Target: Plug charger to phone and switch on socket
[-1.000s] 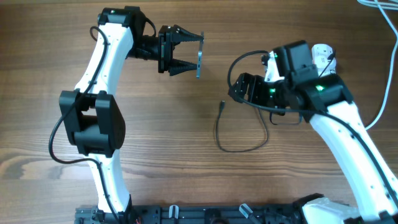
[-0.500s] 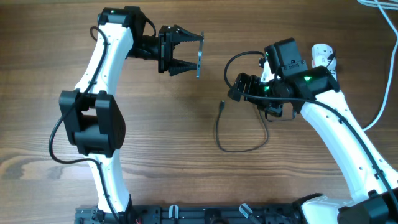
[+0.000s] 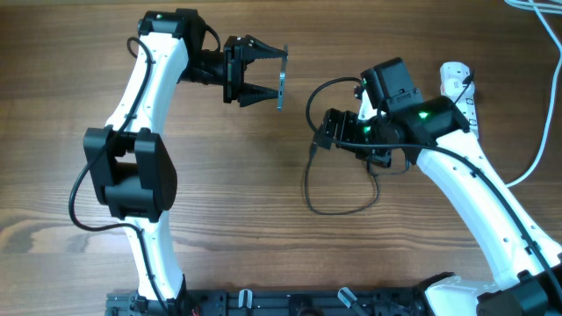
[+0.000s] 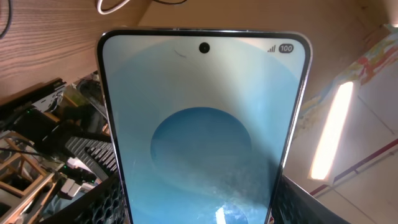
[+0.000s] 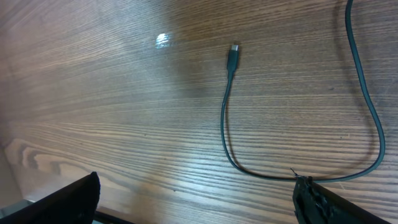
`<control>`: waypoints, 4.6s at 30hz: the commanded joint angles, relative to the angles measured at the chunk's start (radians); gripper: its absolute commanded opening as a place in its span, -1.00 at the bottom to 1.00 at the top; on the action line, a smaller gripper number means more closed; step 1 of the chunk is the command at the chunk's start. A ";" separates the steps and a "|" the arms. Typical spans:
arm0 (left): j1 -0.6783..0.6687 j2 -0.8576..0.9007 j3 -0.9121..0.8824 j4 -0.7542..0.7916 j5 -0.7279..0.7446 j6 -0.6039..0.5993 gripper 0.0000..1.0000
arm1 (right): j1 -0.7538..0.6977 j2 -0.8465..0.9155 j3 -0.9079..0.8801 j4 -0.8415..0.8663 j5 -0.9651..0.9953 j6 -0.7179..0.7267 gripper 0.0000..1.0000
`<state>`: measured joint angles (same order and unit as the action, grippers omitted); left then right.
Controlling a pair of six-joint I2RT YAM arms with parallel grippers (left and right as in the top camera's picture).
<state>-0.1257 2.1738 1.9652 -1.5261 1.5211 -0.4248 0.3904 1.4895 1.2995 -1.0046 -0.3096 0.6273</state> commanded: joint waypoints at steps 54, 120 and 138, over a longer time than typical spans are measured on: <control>0.020 -0.032 0.022 -0.001 -0.174 -0.002 0.18 | 0.388 -0.047 0.315 0.068 0.370 0.007 0.99; -0.047 -0.032 0.022 0.071 -0.283 -0.190 0.25 | 0.401 0.176 0.342 0.143 0.658 0.344 -0.48; -0.047 -0.032 0.022 0.063 -0.284 -0.190 0.28 | 0.401 0.176 0.342 0.143 0.653 0.345 -0.83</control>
<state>-0.1730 2.1738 1.9652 -1.4586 1.1912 -0.6079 0.7849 1.6569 1.6184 -0.8673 0.3344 0.9657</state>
